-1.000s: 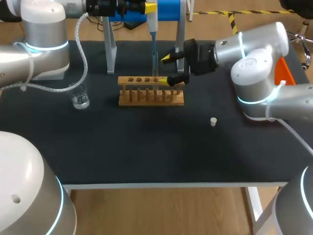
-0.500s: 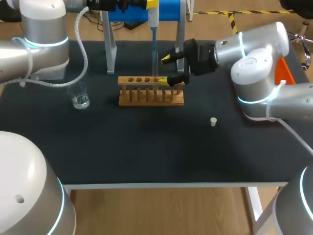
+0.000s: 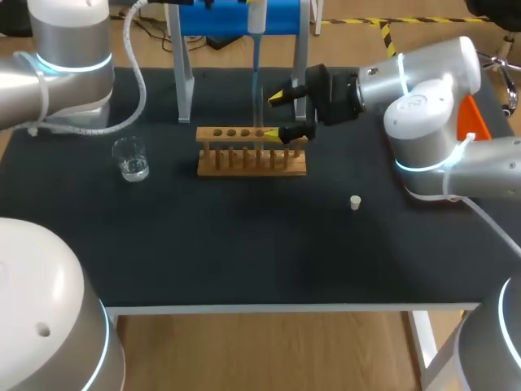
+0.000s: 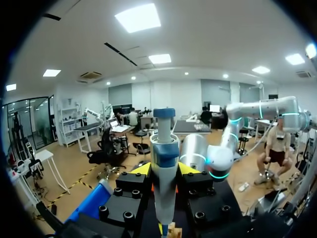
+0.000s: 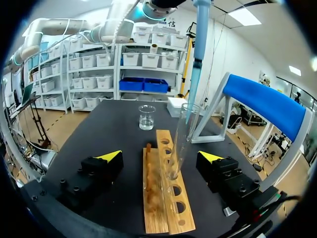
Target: Invert the test tube, pick up the pipette, mount the tip to pipette, aspirate from beaker and dispense into the tube, eject the tip, return the pipette, and cap with the stopper.
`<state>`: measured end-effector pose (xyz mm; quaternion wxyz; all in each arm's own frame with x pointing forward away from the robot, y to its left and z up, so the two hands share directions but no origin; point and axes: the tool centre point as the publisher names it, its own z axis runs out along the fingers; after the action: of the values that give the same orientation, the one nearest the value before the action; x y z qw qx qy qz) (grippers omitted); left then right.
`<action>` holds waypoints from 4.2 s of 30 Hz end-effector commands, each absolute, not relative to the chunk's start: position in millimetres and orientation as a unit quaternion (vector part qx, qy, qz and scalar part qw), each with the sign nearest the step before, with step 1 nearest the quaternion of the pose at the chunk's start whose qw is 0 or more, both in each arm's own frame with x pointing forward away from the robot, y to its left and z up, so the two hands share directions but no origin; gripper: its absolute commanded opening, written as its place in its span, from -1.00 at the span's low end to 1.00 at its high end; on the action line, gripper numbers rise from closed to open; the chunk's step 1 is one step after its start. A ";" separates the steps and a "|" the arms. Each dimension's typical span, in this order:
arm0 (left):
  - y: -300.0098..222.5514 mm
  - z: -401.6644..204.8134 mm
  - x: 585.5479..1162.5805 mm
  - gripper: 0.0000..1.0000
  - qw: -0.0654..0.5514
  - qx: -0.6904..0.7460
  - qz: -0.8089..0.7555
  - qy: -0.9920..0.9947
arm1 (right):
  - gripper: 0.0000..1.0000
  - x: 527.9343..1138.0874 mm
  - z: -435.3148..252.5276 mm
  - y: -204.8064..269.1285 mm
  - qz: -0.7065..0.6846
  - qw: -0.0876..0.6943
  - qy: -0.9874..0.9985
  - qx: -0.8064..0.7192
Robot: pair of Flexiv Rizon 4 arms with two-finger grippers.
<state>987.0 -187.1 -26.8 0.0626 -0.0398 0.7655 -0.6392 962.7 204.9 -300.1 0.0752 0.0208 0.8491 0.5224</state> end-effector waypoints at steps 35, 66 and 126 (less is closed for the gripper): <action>-161.7 17.5 899.6 -1.00 0.111 -0.053 -0.620 0.775 | 1.00 962.4 -300.2 204.4 0.522 0.075 0.849 0.021; -195.6 -92.4 818.6 -1.00 0.045 -0.033 -0.675 0.735 | 1.00 962.4 -300.2 204.4 0.522 0.075 0.849 0.021; -196.8 -89.1 814.3 -1.00 0.043 -0.014 -0.657 0.753 | 1.00 820.8 -171.3 141.8 0.706 -0.042 0.704 -0.071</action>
<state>814.5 -196.4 -89.1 0.0420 -0.0142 0.7528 -0.6568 817.4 133.6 -169.4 -0.0351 -0.0704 0.7039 0.7059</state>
